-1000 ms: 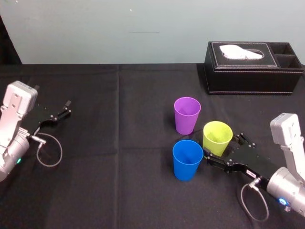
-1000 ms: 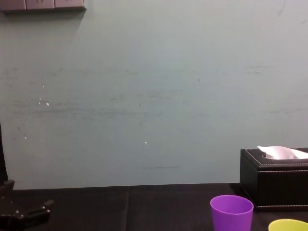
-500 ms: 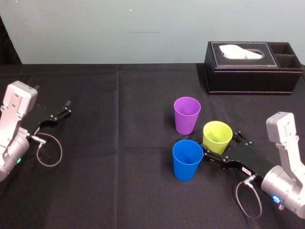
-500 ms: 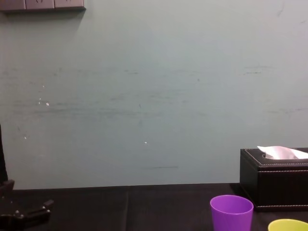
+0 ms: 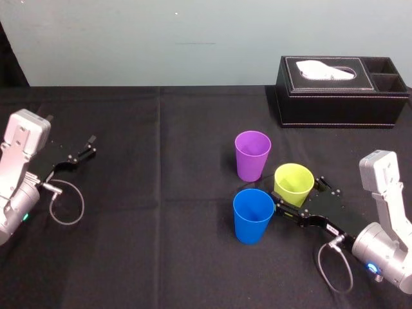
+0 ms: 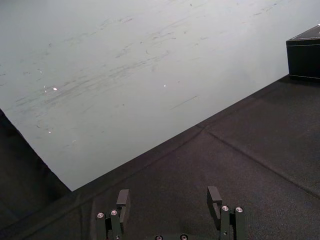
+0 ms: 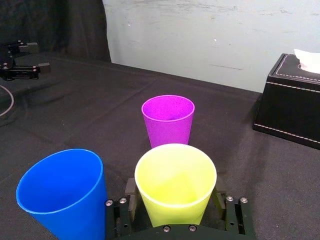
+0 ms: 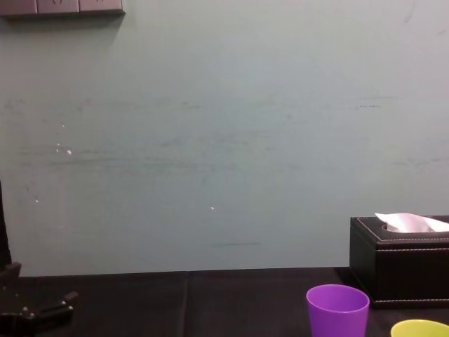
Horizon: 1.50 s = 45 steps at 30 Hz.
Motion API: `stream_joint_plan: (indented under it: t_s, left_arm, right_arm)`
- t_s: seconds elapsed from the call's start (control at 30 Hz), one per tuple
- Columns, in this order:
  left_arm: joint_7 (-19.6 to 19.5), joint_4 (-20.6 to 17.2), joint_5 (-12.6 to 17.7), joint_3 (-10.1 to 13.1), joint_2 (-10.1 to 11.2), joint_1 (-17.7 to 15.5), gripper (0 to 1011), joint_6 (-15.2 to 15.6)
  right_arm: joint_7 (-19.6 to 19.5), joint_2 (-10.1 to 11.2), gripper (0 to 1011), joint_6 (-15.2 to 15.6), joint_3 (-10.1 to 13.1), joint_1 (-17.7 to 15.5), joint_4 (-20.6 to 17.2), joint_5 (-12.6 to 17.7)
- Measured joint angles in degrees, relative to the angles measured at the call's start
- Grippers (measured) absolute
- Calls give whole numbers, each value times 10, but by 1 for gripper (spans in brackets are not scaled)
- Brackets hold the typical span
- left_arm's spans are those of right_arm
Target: Stack the three plastic cups sequentially using one hand.
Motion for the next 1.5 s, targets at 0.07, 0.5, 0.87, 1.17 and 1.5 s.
stream_joint_plan:
  t_s: [0.07, 0.5, 0.87, 1.17, 1.5]
  left_arm:
    - [0, 0, 0, 0, 0, 0, 1011, 0]
    - [0, 0, 0, 0, 0, 0, 1011, 0]
    - [0, 0, 0, 0, 0, 0, 1011, 0]
    - [0, 0, 0, 0, 0, 0, 1011, 0]
    - [0, 0, 0, 0, 0, 0, 1011, 0]
  right_arm:
    - [0, 0, 911, 0, 0, 0, 0, 0]
    - [0, 1, 735, 1, 0, -1, -1, 1]
    - [12, 5, 732, 15, 16, 8, -37, 20]
    - [13, 9, 732, 61, 11, 55, -57, 34]
    - [8, -2, 733, 89, -18, 113, -35, 30]
